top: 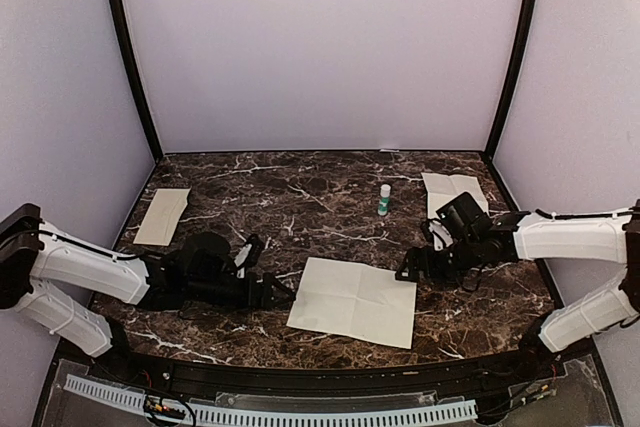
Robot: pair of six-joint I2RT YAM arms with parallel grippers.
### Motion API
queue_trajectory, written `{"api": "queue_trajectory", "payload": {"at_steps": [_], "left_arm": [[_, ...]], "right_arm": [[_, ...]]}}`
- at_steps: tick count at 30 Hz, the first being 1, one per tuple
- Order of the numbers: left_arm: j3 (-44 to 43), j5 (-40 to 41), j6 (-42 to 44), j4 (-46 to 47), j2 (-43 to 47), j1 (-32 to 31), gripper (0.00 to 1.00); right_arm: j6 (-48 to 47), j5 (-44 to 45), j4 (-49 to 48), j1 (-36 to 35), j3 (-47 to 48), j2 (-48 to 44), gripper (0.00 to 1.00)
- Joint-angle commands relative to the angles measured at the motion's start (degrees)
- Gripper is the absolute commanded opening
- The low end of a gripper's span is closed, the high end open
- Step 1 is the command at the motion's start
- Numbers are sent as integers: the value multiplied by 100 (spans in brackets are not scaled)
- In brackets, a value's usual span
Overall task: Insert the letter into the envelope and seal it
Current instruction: Pick up the letter from the center of the board.
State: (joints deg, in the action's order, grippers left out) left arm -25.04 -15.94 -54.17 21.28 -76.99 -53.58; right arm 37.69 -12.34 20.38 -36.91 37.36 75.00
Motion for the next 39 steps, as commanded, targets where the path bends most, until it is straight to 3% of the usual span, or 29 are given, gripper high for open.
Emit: {"api": "queue_trajectory", "payload": {"at_steps": [1, 12, 39], "left_arm": [[-128, -180, 8, 411, -209, -27, 81], [-395, -384, 42, 509, -794, -29, 74], [-573, -538, 33, 701, -1596, -99, 70]], "right_arm": [[185, -178, -537, 54, -183, 89, 91], [253, -432, -997, 53, -379, 407, 89], [736, -1286, -2263, -106, -742, 708, 87]]}}
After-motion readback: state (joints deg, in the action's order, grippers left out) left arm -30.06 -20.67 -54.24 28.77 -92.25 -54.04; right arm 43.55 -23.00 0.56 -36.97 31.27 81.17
